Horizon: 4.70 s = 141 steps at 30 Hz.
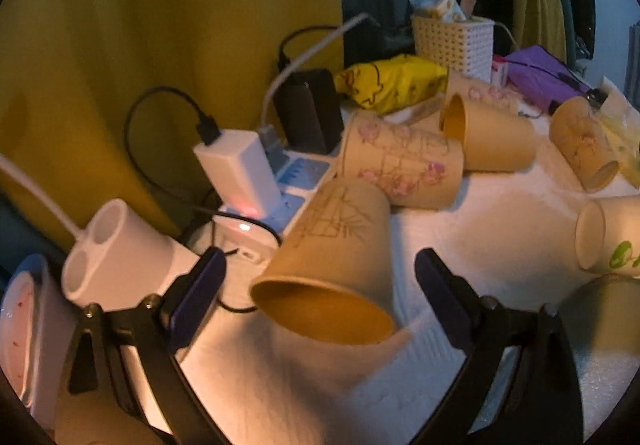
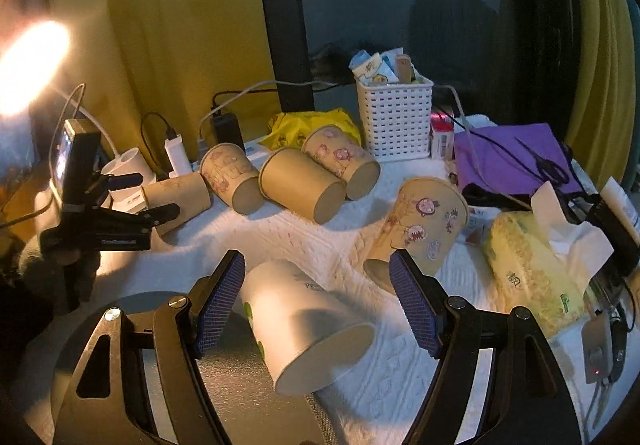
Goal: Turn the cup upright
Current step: 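Move the left gripper to the brown paper cup lying on its side and grasp it, then lift the brown cup with the left gripper and carry it over the mat, then grasp the cup body with the right gripper while the left gripper releases it, then rotate the cup upright with the right gripper and lower it onto the mat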
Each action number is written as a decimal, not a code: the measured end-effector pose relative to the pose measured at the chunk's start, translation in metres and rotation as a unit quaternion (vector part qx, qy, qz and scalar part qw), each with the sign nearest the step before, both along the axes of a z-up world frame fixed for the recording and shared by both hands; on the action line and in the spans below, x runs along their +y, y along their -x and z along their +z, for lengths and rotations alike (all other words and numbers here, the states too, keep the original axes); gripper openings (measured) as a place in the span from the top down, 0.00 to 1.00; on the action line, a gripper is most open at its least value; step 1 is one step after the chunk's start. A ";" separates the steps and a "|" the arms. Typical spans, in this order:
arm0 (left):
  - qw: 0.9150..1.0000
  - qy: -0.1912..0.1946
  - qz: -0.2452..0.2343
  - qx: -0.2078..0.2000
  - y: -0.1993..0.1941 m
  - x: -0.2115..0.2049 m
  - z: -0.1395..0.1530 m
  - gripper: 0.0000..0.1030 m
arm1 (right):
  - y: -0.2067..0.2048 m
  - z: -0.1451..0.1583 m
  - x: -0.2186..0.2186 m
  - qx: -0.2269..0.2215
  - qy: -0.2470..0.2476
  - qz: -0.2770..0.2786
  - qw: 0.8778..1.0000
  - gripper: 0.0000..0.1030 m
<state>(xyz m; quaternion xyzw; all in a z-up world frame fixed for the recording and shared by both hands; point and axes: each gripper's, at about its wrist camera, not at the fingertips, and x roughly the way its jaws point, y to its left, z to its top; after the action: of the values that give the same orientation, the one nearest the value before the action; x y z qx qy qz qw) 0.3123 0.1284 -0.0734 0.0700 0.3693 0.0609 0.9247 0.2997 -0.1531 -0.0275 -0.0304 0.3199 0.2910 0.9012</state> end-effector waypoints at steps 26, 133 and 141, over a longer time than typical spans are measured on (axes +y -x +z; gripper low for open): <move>0.995 0.047 -0.081 -0.041 0.151 -0.082 0.067 0.30 | 0.111 0.038 -0.037 -0.045 -0.009 0.004 0.999 0.24; 0.976 0.198 -0.013 -0.087 0.273 -0.042 0.026 0.04 | 0.114 -0.022 0.046 0.019 -0.046 0.174 0.983 0.30; 0.979 0.181 -0.026 -0.094 0.275 -0.053 0.027 0.04 | 0.118 -0.031 0.036 0.037 -0.033 0.162 0.986 0.28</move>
<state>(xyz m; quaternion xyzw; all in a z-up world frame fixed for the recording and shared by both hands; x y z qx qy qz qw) 0.0376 0.0758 -0.0465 -0.0953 0.2841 -0.0251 0.9537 0.1819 -0.1171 -0.0581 -0.0414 0.3343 0.4444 0.8301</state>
